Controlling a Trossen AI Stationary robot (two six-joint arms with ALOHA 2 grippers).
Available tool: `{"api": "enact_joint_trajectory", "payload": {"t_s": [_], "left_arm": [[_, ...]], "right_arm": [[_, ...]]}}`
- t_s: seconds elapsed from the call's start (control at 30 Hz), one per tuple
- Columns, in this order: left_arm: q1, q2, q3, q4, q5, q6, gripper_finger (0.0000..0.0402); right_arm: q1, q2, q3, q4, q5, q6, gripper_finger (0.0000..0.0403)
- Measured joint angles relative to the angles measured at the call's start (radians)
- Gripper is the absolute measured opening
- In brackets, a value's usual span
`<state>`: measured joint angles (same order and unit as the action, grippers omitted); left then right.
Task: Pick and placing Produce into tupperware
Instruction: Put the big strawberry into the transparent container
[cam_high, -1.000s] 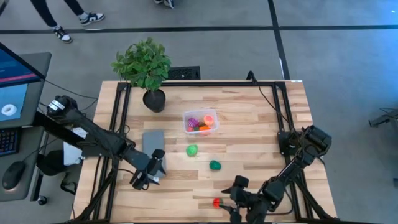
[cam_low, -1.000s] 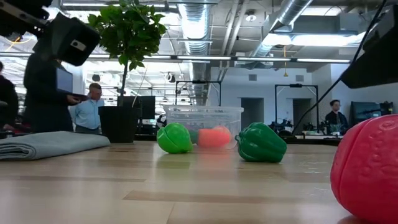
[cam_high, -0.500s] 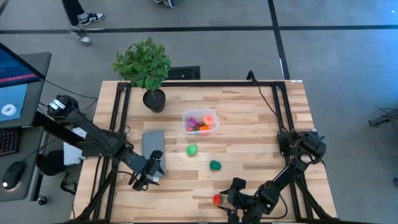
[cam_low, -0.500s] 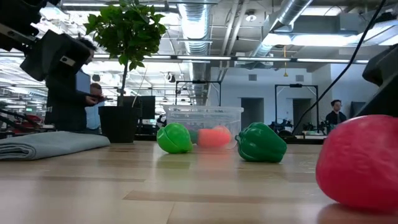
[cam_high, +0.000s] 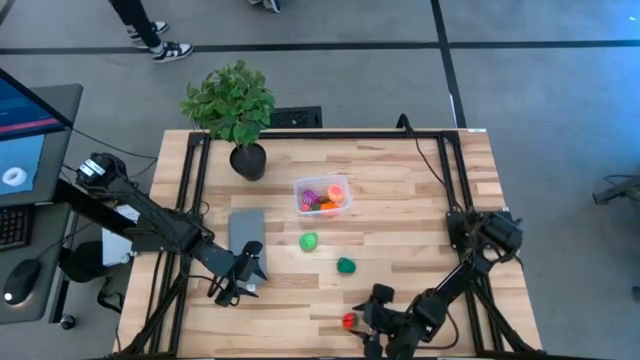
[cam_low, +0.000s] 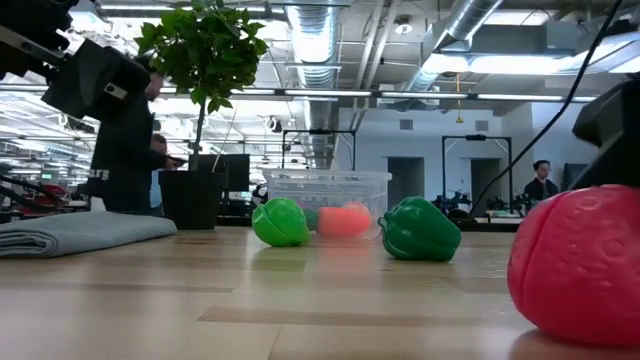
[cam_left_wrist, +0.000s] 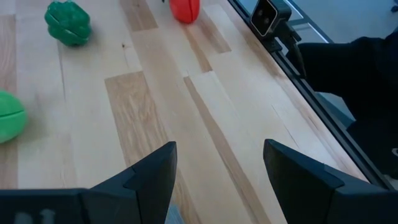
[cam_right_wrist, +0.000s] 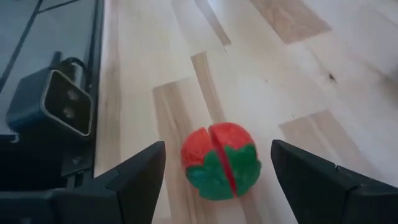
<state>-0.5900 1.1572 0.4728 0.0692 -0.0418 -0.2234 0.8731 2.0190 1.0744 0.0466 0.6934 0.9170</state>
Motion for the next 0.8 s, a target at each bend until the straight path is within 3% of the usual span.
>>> {"api": "enact_joint_trajectory", "payload": {"t_s": [0.27,0.8], "left_arm": [[-0.006,0.000,0.000,-0.001,-0.001,0.000,0.0231],[-0.020,0.000,0.000,-0.006,-0.019,0.002,0.0231]], "right_arm": [[-0.033,-0.001,0.000,-0.011,-0.041,-0.009,0.0342],[-0.046,-0.001,0.000,-0.015,-0.068,-0.009,0.0332]]}}
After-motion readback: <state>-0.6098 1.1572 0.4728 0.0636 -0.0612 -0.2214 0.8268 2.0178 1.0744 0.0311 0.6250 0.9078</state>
